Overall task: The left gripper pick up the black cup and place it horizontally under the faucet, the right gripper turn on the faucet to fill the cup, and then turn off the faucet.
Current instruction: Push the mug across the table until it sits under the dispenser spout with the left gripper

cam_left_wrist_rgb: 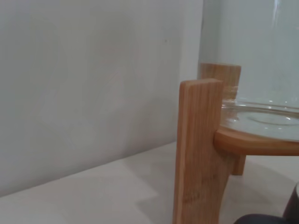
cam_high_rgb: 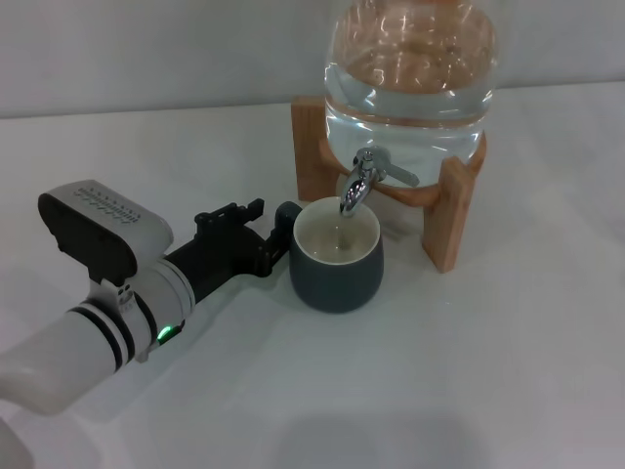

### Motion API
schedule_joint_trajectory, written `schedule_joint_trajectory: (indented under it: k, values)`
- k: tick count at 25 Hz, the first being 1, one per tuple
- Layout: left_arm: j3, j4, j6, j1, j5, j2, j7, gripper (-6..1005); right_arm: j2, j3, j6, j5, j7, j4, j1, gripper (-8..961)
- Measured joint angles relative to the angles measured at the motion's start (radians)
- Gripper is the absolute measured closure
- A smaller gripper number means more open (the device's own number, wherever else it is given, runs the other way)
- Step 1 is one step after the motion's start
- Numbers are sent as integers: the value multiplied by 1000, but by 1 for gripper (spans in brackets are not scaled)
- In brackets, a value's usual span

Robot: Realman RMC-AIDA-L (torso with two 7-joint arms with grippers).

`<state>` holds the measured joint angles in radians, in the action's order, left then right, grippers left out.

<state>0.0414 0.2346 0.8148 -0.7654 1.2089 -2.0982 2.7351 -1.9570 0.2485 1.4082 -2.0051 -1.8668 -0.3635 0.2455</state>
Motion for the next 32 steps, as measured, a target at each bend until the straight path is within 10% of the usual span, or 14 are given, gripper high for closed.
schedule_joint_trajectory:
  k: [32]
  values:
    - [-28,10,3,21,-7,4,2,534,4,-2,-12,-4,0,0,-3,112]
